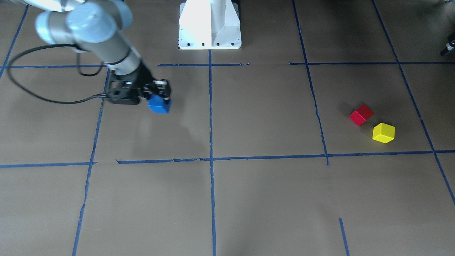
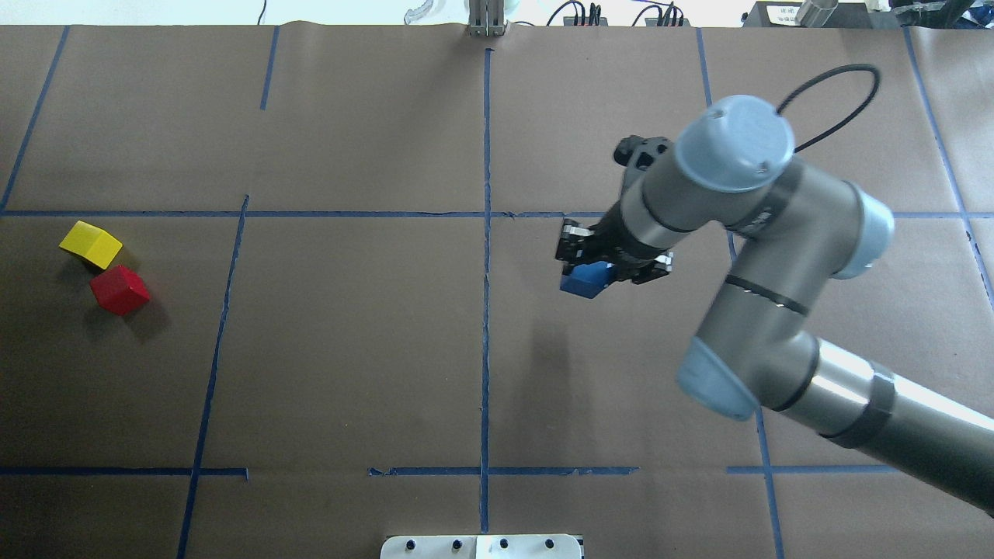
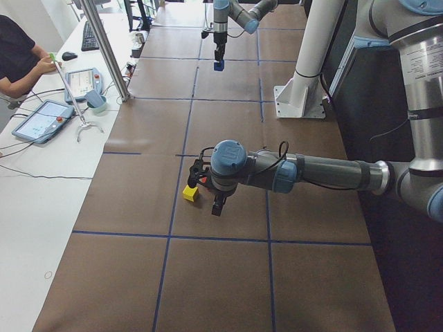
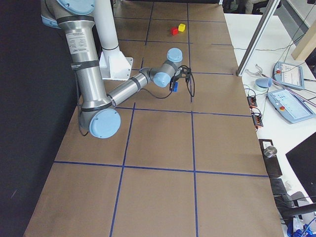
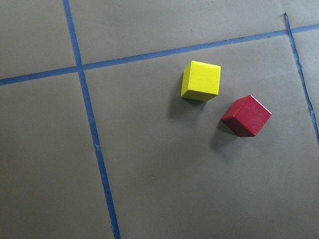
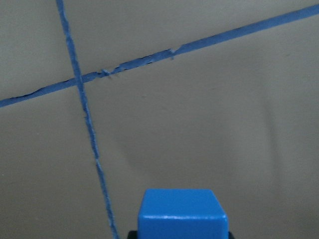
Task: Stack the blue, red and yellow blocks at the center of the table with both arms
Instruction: 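Carry the blue cube with the right gripper to the table center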
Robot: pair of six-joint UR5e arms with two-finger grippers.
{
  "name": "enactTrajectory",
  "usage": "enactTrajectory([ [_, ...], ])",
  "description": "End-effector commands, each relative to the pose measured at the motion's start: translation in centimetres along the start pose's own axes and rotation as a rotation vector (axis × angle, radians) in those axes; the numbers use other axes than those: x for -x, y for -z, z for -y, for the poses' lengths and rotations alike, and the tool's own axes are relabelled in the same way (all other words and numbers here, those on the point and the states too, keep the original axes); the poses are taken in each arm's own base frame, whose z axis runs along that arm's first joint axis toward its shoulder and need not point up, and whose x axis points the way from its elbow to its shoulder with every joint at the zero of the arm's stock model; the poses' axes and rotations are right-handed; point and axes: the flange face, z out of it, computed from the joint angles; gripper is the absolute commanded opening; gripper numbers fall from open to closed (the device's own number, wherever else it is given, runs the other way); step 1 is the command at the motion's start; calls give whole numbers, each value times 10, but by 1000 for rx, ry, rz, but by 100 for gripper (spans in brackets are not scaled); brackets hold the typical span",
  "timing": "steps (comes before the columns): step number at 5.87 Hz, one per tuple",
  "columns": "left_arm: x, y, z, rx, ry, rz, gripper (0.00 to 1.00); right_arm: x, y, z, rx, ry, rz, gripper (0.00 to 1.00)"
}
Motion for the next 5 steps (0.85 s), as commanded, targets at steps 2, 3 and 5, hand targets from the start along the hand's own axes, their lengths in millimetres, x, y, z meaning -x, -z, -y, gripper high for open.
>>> enactTrajectory([
  [2,0,0,0,0,2,0,100,93,-66,-25,-20,6,-86,3],
  [3,0,0,0,0,2,0,100,94,-77,-37,-42,43,-101,6],
  [5,0,0,0,0,2,0,100,89,-95,-46,-21,105,-130,14],
])
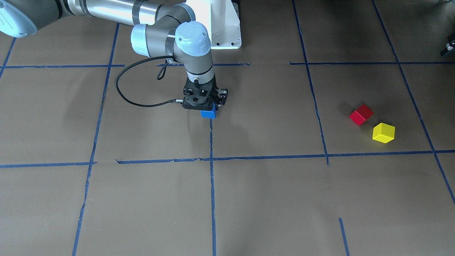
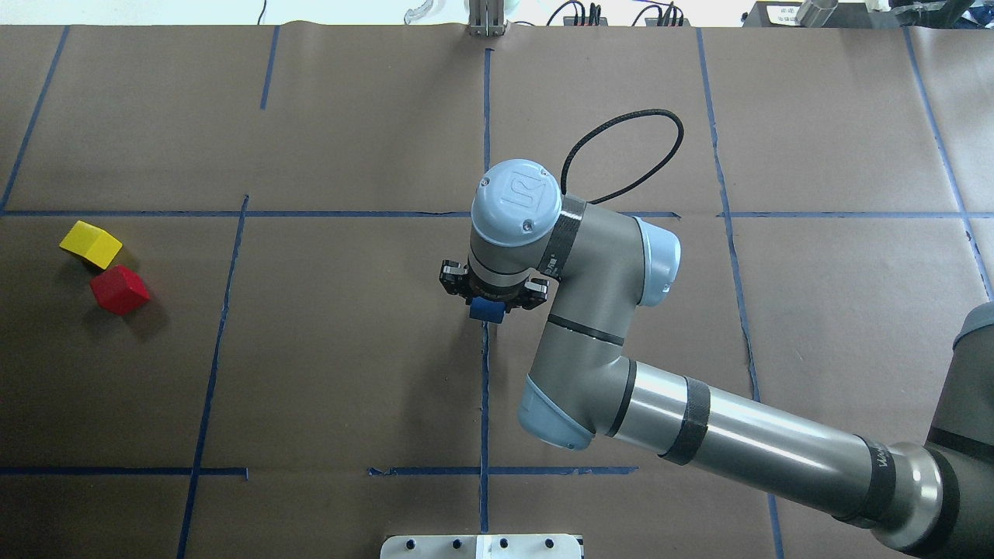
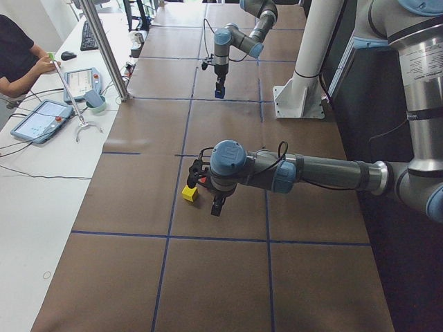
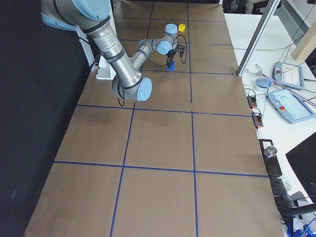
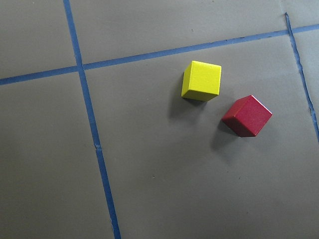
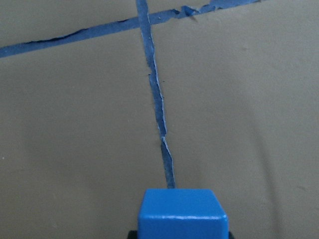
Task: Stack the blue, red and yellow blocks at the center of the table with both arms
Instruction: 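Carry the blue cube with the right gripper to the table center, then lower the blue cube onto the center and open the right gripper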
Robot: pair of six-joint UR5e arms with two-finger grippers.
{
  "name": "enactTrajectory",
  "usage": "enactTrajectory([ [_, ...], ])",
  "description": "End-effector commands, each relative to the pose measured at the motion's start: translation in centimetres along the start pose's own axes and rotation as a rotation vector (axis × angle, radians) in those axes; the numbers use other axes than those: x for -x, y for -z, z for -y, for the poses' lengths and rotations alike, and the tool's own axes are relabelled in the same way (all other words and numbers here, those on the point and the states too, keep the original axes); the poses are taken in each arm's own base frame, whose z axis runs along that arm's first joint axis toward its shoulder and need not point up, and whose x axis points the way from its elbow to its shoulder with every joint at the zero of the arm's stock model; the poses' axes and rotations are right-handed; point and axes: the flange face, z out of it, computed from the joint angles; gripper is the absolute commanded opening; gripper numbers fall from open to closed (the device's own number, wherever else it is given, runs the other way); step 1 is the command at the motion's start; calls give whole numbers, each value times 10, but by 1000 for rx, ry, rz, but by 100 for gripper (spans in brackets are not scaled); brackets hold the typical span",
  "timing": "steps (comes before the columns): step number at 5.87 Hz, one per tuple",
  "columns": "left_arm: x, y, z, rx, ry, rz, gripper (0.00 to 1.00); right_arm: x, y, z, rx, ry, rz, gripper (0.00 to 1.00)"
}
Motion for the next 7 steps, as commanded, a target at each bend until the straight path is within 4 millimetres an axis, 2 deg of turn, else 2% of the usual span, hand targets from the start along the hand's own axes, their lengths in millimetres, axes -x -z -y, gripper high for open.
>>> enactTrajectory([
  [1,0,0,0,0,0,0,100,1,-11,-10,13,61,-14,27],
  [2,0,0,0,0,0,0,100,1,-14,-12,14,70,-17,42],
  [3,0,0,0,0,0,0,100,2,-15,-14,17,82,-19,47],
  [4,0,0,0,0,0,0,100,1,-17,-15,18,125,-20,85],
  [5,-1,0,1,0,-1,0,100,3,-19,-20,1,133,-26,100],
  [6,0,-1,1,2,-1,0,100,2,-18,-21,-10,140,-23,100],
  [7,0,-2,5,4,-5,-1,100,6,-2,-21,-17,145,5,100],
])
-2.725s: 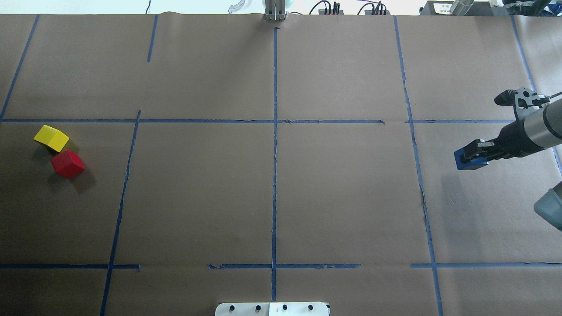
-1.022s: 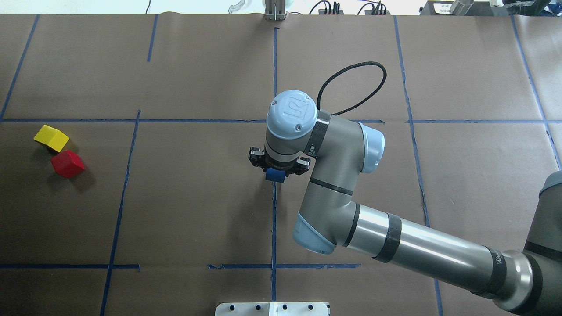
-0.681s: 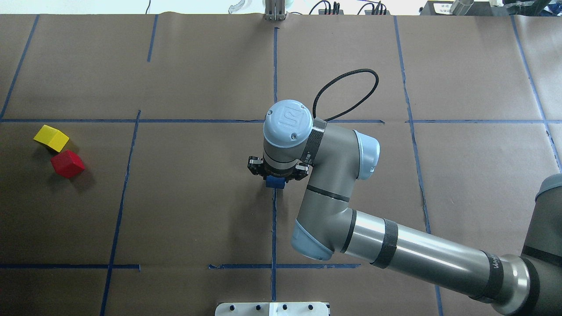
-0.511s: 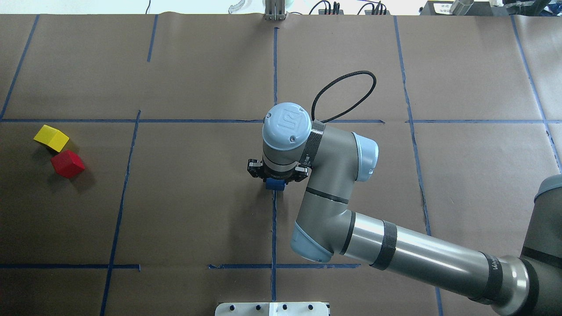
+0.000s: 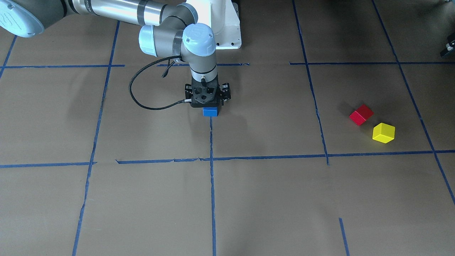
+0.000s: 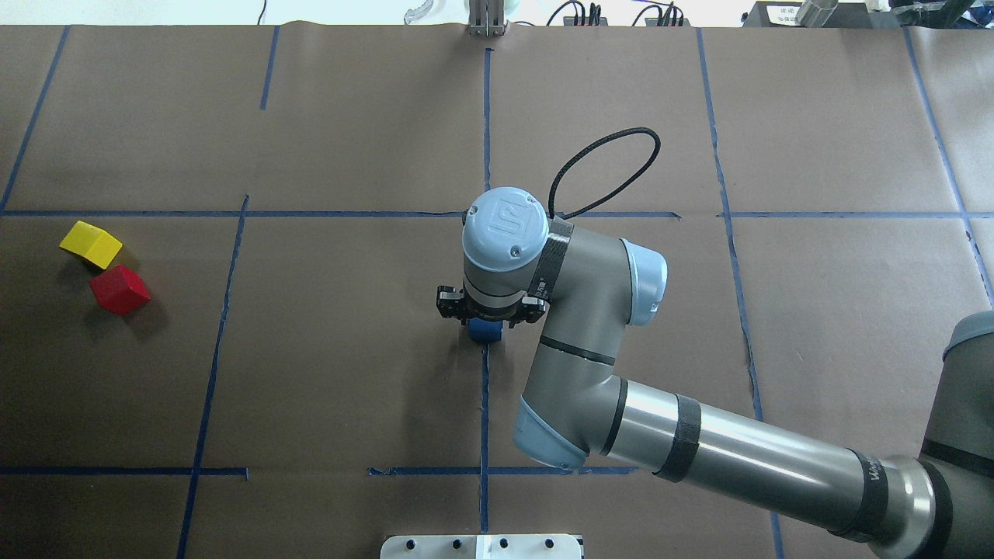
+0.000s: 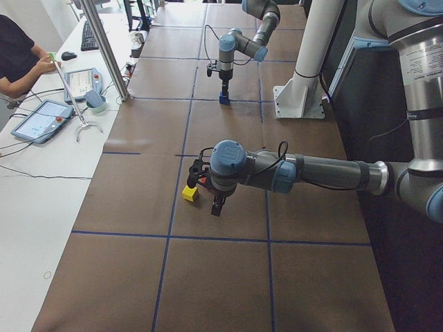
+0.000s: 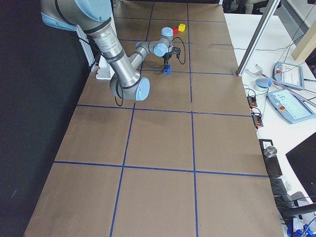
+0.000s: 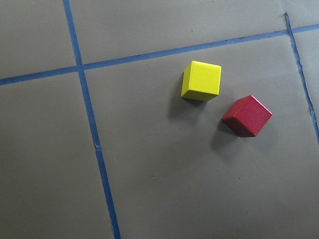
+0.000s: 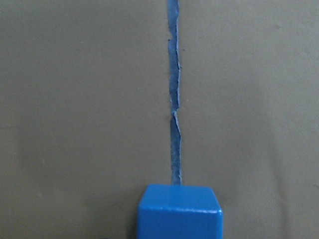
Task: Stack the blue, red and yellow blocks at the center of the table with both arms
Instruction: 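Lower the blue cube onto the center and open the right gripper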
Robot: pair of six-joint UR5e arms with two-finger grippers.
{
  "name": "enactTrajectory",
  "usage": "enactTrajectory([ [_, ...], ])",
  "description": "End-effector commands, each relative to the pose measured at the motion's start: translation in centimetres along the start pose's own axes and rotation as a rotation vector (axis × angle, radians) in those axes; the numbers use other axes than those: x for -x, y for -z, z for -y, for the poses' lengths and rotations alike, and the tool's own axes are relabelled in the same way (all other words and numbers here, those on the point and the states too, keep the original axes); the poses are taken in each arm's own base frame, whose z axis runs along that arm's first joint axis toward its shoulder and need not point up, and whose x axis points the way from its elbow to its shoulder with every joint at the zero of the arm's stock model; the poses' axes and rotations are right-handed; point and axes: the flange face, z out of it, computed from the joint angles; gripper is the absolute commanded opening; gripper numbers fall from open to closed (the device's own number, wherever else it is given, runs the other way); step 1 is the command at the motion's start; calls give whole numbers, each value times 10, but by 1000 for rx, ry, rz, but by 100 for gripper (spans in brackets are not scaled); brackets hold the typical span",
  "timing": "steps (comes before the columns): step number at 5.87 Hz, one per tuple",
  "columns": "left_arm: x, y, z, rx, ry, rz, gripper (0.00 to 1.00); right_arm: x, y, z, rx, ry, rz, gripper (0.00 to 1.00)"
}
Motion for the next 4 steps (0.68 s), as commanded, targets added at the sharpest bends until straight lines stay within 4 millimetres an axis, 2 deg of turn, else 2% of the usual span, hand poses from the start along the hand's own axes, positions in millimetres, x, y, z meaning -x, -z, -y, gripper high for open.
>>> enactTrajectory([
  [1,-8,-5,14,7,-24,-7,100,-23,65,11,-39,-4,99,100],
  [2,-39,-27,52,40,-121,-29,100,-70,101,11,-59,-16,142,100],
  [3,-78,-51,77,78,-207,-57,100,-108,110,5,-57,-27,142,100],
  [4,-109,-63,101,94,-125,-67,100,-133,114,1,-61,-38,133,100],
])
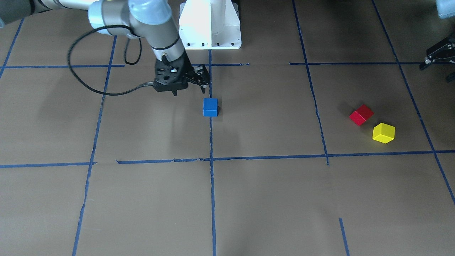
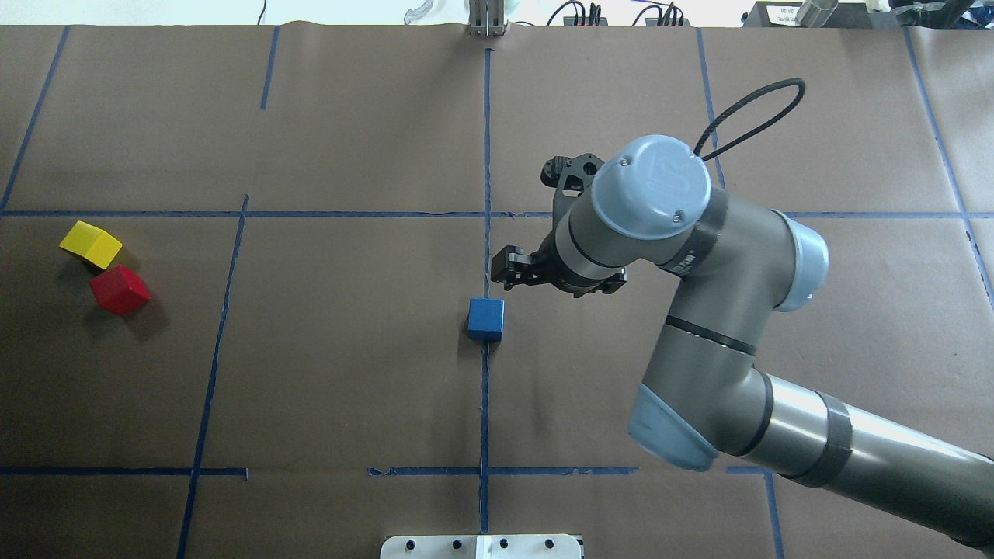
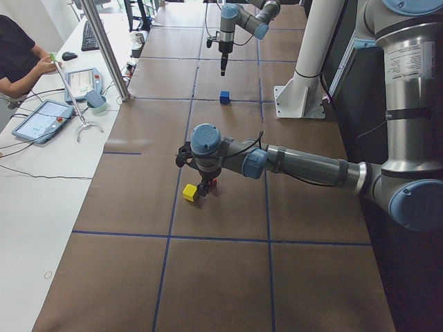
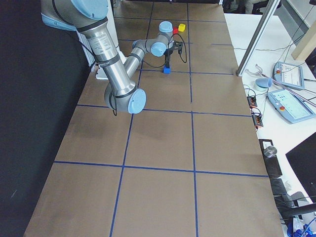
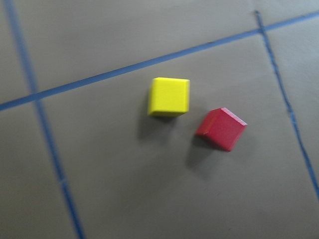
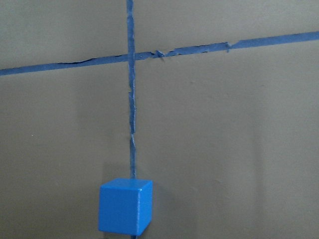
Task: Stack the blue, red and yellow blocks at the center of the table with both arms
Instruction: 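Raise the right gripper away while the left gripper grasps the red cube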
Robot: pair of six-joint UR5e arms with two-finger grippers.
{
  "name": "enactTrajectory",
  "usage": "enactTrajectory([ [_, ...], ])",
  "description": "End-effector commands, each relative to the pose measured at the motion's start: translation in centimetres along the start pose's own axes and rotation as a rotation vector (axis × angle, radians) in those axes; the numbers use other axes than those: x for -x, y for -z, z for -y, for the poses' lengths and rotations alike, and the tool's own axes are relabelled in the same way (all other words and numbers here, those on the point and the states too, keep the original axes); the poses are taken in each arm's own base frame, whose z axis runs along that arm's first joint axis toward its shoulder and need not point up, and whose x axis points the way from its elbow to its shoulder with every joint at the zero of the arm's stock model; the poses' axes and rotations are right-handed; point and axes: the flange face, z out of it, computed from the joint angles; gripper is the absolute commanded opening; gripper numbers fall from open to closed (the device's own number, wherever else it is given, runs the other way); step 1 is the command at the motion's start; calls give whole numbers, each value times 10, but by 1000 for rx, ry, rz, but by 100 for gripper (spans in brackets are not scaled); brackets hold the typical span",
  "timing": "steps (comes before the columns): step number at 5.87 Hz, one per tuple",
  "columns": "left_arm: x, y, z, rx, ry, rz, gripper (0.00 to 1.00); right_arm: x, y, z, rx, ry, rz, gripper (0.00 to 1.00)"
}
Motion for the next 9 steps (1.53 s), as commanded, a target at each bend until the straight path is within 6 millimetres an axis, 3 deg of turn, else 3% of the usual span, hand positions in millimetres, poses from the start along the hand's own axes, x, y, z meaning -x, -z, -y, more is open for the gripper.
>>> enactTrajectory([
  [1,-53,-52,48,68,321,23,100,-44,2,-5,3,-19,-31,100],
  [2,-65,-87,60,108,525,59,100,-47,-2,-8,6,-17,-37,100],
  [4,-68,-132,55,136,548,123,100,-45,-5,-13,16,-11,-35,100],
  [5,-58,-147,66,140,603,131,100,-43,-9,-18,16,-3,-38,100],
  [7,-59,-152,75,62,834,129,100,-44,-11,-22,18,-2,-44,100],
  [9,-57,-164,71,-4,916,158,100,-43,-10,-22,15,0,-40,100],
])
